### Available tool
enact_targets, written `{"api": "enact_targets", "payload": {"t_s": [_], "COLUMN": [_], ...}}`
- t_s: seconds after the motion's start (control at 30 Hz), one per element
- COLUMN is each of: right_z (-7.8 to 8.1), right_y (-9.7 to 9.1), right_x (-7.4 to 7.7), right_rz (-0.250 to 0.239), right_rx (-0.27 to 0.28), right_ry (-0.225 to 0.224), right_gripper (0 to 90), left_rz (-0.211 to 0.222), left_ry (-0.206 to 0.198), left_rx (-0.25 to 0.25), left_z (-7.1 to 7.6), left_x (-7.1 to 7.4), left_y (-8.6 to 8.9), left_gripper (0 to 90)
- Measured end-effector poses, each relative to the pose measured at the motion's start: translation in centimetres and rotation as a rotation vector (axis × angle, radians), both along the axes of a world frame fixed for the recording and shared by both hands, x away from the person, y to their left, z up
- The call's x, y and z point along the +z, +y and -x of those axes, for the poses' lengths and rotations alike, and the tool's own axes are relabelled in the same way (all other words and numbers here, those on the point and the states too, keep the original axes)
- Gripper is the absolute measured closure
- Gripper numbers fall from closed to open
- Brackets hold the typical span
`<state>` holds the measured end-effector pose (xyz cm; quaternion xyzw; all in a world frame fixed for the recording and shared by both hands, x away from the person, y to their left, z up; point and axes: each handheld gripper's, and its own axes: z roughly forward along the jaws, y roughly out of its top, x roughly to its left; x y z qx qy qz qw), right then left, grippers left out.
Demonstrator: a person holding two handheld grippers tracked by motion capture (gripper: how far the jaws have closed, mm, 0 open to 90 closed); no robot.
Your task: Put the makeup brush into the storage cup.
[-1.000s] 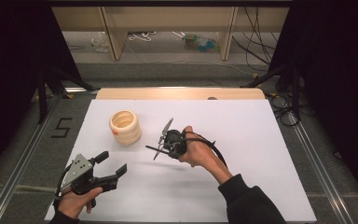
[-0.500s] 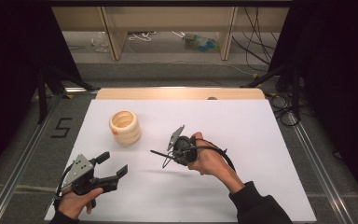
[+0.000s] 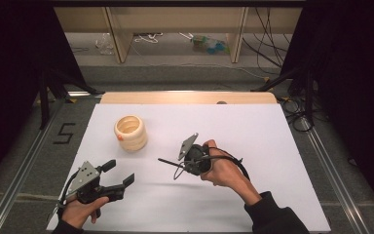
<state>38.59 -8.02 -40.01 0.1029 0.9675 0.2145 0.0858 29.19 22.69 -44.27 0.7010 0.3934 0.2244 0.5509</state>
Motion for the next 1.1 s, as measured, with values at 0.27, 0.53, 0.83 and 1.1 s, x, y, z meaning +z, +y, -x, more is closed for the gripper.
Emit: {"api": "enact_targets", "payload": {"t_s": [0.27, 0.53, 0.83, 1.1], "right_z": [0.8, 1.0, 1.8, 2.3], "right_y": [0.1, -0.4, 0.0, 0.3], "right_x": [0.1, -0.1, -0.2, -0.1], "right_rz": [0.000, 0.005, 0.013, 0.020], "right_rx": [0.035, 0.043, 0.082, 0.125], "right_ry": [0.000, -0.006, -0.006, -0.022], "right_gripper": [84.0, 83.9, 84.0, 84.0], "left_rz": [-0.057, -0.036, -0.078, -0.103], "left_ry": [-0.053, -0.048, -0.041, 0.007], "left_rx": [-0.063, -0.075, -0.148, -0.211], "left_z": [0.4, 0.3, 0.1, -0.3], "left_x": [0.3, 0.8, 1.2, 1.1], "left_y": [-1.3, -1.6, -3.0, -4.8], "left_gripper": [15.7, 15.5, 15.5, 15.6]}}
